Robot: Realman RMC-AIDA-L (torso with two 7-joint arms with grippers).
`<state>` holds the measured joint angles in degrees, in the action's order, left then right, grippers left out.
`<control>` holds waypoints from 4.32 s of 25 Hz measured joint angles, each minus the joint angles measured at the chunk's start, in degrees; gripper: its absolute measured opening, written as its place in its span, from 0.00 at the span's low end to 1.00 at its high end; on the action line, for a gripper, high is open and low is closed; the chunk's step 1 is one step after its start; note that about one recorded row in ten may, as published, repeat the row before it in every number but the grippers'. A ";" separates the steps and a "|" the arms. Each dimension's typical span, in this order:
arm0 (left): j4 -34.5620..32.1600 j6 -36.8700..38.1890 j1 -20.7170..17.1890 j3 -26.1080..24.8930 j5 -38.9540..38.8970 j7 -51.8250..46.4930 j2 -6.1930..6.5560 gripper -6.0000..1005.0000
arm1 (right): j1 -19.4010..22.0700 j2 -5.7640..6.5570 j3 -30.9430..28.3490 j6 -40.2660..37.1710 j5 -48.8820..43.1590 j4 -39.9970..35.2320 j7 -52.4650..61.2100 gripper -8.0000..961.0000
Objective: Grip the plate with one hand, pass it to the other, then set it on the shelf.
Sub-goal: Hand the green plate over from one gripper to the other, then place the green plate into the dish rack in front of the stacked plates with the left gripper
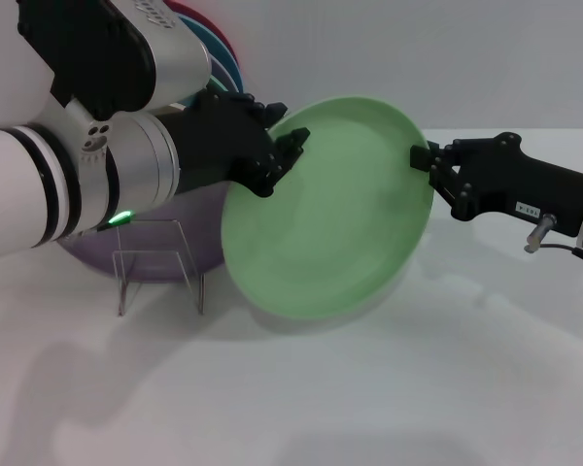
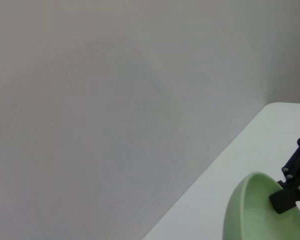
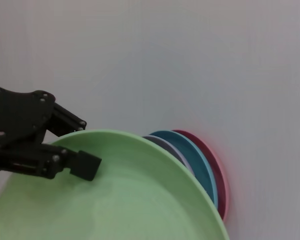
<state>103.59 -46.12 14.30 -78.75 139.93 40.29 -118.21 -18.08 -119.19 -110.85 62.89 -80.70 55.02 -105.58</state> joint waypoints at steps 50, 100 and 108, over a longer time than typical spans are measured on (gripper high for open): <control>-93.35 151.64 10.13 22.78 25.49 -26.72 8.02 0.08 | 7.98 -0.41 -34.02 28.23 23.33 -29.52 -10.68 0.64; -104.20 147.13 11.46 26.25 25.53 -20.65 5.45 0.17 | 6.44 -0.23 -32.68 32.69 22.64 -30.75 -9.48 0.63; -103.67 144.42 11.85 25.49 25.44 -19.38 4.69 0.22 | 6.27 -0.18 -32.63 32.89 22.63 -30.61 -9.14 0.64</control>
<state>-0.08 98.30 26.14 -53.26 165.37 20.91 -113.52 -11.81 -119.37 -143.48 95.79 -58.08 24.41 -114.72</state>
